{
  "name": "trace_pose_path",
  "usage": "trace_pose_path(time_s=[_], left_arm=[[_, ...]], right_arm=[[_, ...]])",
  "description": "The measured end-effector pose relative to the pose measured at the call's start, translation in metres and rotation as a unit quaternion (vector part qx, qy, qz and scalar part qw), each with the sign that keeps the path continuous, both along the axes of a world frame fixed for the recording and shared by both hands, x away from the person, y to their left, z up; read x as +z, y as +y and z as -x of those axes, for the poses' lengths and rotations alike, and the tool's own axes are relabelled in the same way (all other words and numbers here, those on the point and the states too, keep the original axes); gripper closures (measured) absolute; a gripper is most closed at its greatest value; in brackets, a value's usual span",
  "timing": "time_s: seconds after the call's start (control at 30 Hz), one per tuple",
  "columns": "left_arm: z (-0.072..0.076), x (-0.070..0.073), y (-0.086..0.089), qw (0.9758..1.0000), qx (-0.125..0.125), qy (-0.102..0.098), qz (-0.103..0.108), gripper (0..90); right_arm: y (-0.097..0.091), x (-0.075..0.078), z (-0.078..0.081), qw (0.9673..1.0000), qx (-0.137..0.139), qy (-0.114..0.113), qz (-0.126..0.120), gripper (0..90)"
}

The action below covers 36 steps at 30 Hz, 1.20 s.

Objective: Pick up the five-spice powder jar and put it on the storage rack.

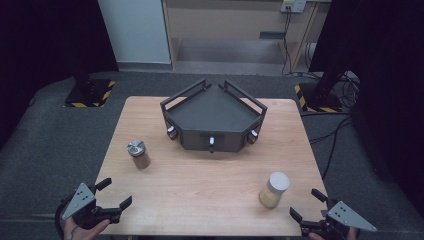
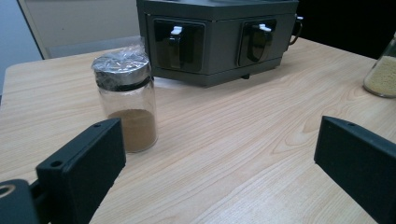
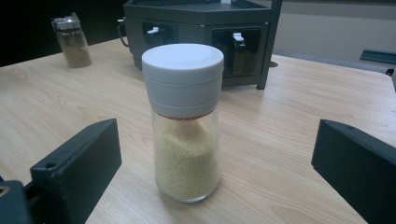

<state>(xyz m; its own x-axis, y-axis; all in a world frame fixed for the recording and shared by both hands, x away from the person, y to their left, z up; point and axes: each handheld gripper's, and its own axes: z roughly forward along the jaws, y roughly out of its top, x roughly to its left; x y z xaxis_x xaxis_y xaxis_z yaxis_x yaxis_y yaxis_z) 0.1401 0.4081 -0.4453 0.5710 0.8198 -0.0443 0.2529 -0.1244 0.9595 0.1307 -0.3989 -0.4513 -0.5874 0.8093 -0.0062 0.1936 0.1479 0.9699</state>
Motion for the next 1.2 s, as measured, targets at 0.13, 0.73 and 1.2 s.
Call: trace_pose_path(time_s=[0.13,0.73,1.2], left_arm=[[-0.0007,0.0003,-0.0005,1.0,0.001,0.003,0.0,0.9],[-0.0012,0.0013,0.0002,0.9999,-0.012,0.002,-0.004,0.9],[-0.002,0.0021,-0.0017,0.9998,-0.014,0.005,-0.01,0.9]], right_arm=[[0.0,-0.0001,-0.0003,1.0,-0.004,0.005,0.001,2.2],[0.0007,0.0047,-0.0005,0.9995,0.006,0.025,0.018,2.4],[-0.0004,0.0045,-0.0016,0.9992,0.007,0.032,0.021,2.7]])
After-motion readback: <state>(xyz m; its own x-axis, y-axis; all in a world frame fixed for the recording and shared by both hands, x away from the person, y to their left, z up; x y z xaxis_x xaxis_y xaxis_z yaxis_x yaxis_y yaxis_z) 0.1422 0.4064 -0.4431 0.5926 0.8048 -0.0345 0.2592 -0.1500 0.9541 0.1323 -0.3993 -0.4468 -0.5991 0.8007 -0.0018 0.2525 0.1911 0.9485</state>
